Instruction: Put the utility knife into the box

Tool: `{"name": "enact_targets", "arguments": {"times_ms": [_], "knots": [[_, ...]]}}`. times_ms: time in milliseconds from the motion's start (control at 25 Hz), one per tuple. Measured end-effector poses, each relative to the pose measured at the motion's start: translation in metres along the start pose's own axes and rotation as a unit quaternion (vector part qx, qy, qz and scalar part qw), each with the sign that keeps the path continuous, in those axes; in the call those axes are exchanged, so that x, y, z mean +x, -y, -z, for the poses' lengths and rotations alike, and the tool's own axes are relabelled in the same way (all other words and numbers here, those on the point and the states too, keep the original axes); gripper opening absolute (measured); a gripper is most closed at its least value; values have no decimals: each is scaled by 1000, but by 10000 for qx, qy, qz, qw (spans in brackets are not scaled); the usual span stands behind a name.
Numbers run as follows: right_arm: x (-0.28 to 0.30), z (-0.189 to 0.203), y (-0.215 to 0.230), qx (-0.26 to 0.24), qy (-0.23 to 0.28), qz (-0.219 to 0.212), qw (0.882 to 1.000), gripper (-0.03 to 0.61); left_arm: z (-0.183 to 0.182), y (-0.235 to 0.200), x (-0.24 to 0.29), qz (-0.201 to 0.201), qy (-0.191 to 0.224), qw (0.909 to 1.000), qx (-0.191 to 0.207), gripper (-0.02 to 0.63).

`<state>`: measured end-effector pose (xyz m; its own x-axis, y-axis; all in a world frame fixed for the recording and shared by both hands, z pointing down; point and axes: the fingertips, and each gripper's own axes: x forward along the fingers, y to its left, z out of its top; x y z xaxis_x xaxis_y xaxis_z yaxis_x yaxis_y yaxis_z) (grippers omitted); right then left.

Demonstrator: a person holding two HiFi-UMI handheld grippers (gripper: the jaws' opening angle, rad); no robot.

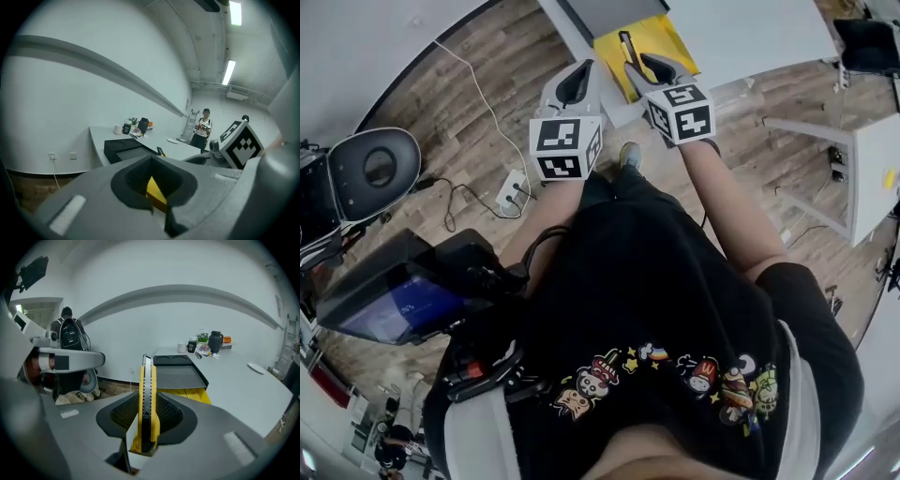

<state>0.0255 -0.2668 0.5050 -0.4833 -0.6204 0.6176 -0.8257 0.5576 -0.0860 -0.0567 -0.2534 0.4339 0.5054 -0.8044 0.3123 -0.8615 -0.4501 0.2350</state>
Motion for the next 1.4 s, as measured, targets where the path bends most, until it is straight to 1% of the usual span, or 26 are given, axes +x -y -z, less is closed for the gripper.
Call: {"name": "enact_targets", "arguments": {"times_ms": [240,440,720,920,1120,1400], "knots": [[27,14,5,-429,-446,-173,9979,140,-4,-8,3,-128,-1,9999,-67,0],[42,30,10,-559,-775,-261,9951,140,-6,-15,3,-251,21,9996,-121,0],[59,43,11,-669,-1162,-375,9903,140,-2,-24,1,-382,-14,9990,-217,1],[65,47,11,-850,-1423,-408,9853,140,1,-28,0,-438,-40,9987,-276,0],[70,52,13,-910,-1658,-463,9809,140,3,-30,1,-465,-58,9984,-311,0],[75,56,14,-1033,-1942,-459,9744,140,17,-32,14,-536,-274,9976,-348,0]]}}
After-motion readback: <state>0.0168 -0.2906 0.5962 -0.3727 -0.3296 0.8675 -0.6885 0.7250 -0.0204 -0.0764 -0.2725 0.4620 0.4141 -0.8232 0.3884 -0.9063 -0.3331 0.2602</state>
